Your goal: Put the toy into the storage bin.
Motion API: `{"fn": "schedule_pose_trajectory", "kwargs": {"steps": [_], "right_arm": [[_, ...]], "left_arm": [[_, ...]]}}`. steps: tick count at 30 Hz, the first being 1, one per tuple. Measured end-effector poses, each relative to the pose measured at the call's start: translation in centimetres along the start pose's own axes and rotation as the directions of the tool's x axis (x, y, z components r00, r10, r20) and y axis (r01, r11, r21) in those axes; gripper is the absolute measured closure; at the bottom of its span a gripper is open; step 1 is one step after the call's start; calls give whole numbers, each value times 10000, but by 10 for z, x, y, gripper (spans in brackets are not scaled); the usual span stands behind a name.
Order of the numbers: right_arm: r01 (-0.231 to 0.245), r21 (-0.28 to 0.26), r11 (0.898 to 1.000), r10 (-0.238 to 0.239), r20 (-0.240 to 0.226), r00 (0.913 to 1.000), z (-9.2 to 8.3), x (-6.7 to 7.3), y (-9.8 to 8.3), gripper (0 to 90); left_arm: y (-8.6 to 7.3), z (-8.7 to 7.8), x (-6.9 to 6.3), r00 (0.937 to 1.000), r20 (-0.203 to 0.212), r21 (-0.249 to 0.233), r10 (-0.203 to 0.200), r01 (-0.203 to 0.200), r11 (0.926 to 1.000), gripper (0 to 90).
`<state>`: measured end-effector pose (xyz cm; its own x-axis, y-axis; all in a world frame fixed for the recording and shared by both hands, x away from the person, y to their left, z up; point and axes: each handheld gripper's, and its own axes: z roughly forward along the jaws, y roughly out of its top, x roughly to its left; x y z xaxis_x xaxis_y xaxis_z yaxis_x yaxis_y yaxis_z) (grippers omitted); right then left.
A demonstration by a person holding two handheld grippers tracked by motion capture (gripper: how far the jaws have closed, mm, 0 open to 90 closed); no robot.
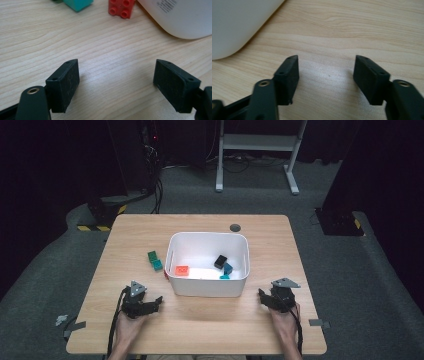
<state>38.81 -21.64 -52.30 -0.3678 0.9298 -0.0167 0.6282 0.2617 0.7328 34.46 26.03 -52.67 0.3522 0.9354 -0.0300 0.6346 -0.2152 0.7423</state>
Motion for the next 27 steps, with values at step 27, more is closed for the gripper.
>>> {"fn": "schedule_pose_trajectory", "kwargs": {"steps": [27], "right_arm": [[-99,11,10000,99,120,9999,1,1,1,363]], "left_arm": [[59,20,41,9955,-594,-414,-734,710,9966,270]]}}
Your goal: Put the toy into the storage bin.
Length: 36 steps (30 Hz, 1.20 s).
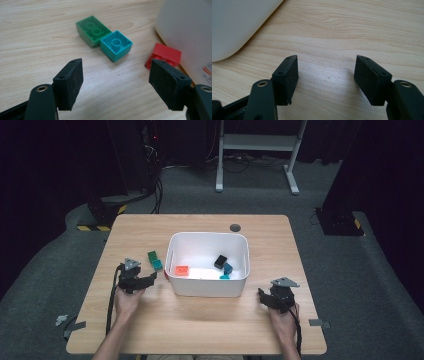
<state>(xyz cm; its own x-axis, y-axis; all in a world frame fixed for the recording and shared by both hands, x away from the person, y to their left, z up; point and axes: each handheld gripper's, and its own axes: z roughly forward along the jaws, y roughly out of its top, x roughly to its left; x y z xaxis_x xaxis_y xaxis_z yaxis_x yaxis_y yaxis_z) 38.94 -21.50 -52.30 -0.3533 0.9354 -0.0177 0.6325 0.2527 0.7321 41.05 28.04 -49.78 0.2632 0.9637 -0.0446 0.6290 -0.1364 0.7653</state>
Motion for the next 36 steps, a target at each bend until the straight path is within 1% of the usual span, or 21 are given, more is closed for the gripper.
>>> {"fn": "schedule_pose_trajectory", "kwargs": {"steps": [2,4,7,10,11,13,14,16,18,20,22,23,24,27,29,31,32,33,36], "right_arm": [[2,0,10000,-2,2,10000,0,0,0,363],[-4,1,10000,4,5,10000,0,0,0,364],[-8,-1,10000,8,11,10000,0,0,0,363],[-17,-1,10000,17,16,10000,0,0,0,363],[-17,-2,10000,17,16,10000,0,0,0,364],[-15,-4,10000,15,19,10000,0,0,0,363],[-13,-4,10000,13,20,10000,0,0,0,363],[-15,-3,10000,15,18,10000,0,0,0,363],[-18,-2,10000,18,18,10000,0,0,0,363],[-26,0,10000,26,22,10000,0,0,0,363],[-29,1,10000,29,32,10000,0,1,0,362],[-32,-1,10000,32,31,10000,0,1,0,362],[-29,-1,10000,29,33,10000,0,0,0,362],[-29,0,10000,29,32,10000,0,0,0,362],[-31,-3,10000,31,32,10000,0,0,0,362],[-31,0,10000,31,32,10000,0,0,0,362],[-27,-1,10000,27,33,10000,0,0,0,362],[-24,-2,10000,24,33,10000,0,0,0,362],[-30,0,10000,30,33,10000,0,1,0,362]], "left_arm": [[4,4,2,9999,-92,-12,-60,60,10000,270],[6,8,3,9998,-184,-150,-81,78,9999,274],[8,15,4,9994,-239,-9,-268,267,9996,265],[12,19,2,9993,-280,20,-253,253,9997,266],[14,20,1,9994,-306,4,-187,187,9998,266],[16,23,0,9992,-364,-158,-189,183,9997,275],[16,25,0,9989,-347,-143,-300,295,9995,276],[16,30,0,9989,-349,99,-325,329,9994,264],[18,34,-1,9987,-439,123,-248,253,9996,264],[21,36,-3,9983,-528,148,-259,268,9995,255],[24,38,-4,9975,-634,88,-326,332,9994,221],[25,39,-4,9968,-724,21,-342,345,9994,221],[25,41,-4,9966,-746,53,-349,354,9994,220],[22,47,-3,9950,-863,278,-509,535,9982,216],[21,49,-3,9942,-851,296,-650,677,9973,214],[20,50,-4,9945,-877,334,-577,608,9976,225],[20,51,-5,9940,-894,281,-629,657,9974,235],[20,51,-6,9943,-832,324,-664,693,9971,246],[19,51,-7,9951,-791,417,-589,624,9972,295]]}}
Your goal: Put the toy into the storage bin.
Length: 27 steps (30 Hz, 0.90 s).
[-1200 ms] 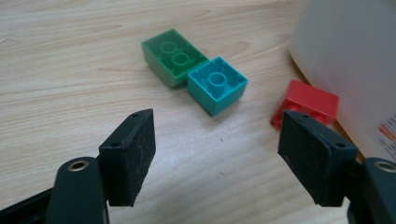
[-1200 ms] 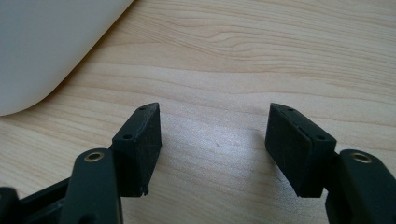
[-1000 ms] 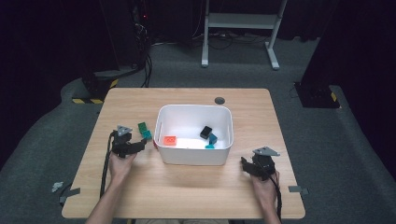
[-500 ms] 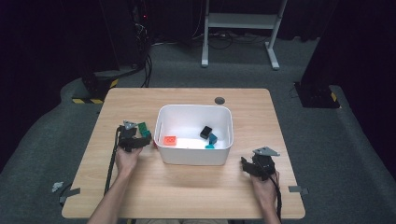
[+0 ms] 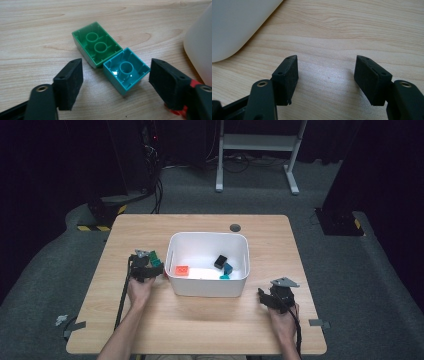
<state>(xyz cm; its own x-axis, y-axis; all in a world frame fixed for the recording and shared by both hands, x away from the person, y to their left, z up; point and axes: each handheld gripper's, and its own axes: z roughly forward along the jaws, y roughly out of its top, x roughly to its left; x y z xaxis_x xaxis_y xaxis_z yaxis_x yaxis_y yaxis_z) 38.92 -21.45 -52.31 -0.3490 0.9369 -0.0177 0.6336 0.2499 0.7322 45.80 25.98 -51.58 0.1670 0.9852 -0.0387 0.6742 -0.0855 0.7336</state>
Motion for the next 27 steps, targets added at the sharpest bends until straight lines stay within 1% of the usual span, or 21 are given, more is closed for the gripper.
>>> {"fn": "schedule_pose_trajectory", "kwargs": {"steps": [2,8,15,22,24,25,26,27], "right_arm": [[-2,0,10000,2,0,10000,0,0,0,362],[0,1,10000,0,0,10000,0,0,0,362],[-3,-2,10000,3,4,10000,0,0,0,361],[-1,-1,10000,1,1,10000,0,0,0,361],[-2,0,10000,2,0,10000,0,0,0,361],[-7,-1,10000,7,2,10000,0,0,0,360],[-7,-1,10000,7,0,10000,0,0,0,360],[-10,-1,10000,10,0,10000,0,0,0,361]], "left_arm": [[-1,0,-1,10000,67,-5,-29,29,10000,332],[-1,-1,-3,9997,216,-52,149,-148,9999,459],[-1,-3,-2,9994,340,1,101,-101,9999,467],[-4,-6,0,9990,429,-208,108,-99,9997,469],[-4,-7,0,9988,460,-240,182,-171,9996,476],[-4,-9,0,9990,349,-389,268,-255,9989,556],[-4,-11,0,9987,435,-462,268,-248,9986,585],[-3,-12,-1,9985,467,-492,296,-273,9984,596]]}}
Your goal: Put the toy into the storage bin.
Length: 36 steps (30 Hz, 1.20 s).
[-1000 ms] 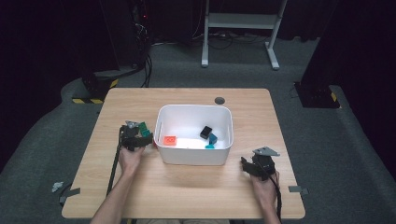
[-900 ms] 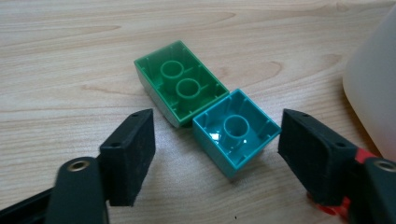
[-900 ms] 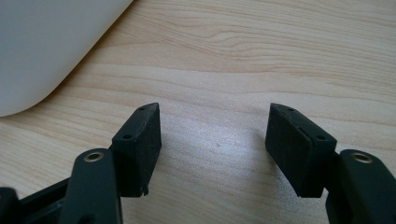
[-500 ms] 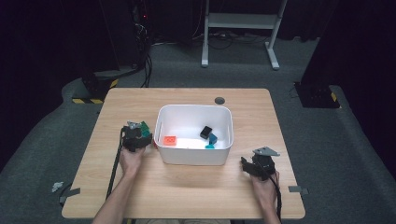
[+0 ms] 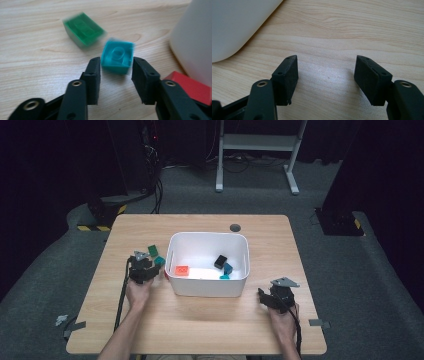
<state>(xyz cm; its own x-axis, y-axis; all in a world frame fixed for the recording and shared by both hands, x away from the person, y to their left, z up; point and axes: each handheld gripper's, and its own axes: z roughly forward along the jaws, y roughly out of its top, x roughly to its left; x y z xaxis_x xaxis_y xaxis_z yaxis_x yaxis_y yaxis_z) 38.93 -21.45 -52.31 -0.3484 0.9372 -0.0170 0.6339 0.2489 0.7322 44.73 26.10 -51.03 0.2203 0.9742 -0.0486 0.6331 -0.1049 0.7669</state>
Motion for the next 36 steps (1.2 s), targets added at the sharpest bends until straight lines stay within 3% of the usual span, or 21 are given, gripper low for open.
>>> {"fn": "schedule_pose_trajectory", "kwargs": {"steps": [4,11,15,20,23,28,36], "right_arm": [[0,0,10000,0,0,10000,0,0,0,360],[-1,2,10000,1,-2,10000,0,0,0,360],[-1,1,10000,1,-2,10000,0,0,0,360],[-1,1,10000,1,-1,10000,0,0,0,360],[1,1,10000,-1,0,10000,0,0,0,360],[1,-1,10000,-1,1,10000,0,0,0,359],[56,0,10000,-56,-37,10000,1,0,1,358]], "left_arm": [[0,-1,1,10000,55,25,15,-15,10000,574],[4,7,3,9996,231,13,-192,191,9998,390],[8,11,0,9993,303,-193,-214,220,9996,364],[5,16,0,9984,479,-9,-289,290,9996,349],[4,10,-1,9961,786,-63,-390,396,9992,332],[-1,-9,-1,9957,919,-301,-111,139,9995,319],[-9,-22,-11,9876,1540,-623,312,-218,9978,300]]}}
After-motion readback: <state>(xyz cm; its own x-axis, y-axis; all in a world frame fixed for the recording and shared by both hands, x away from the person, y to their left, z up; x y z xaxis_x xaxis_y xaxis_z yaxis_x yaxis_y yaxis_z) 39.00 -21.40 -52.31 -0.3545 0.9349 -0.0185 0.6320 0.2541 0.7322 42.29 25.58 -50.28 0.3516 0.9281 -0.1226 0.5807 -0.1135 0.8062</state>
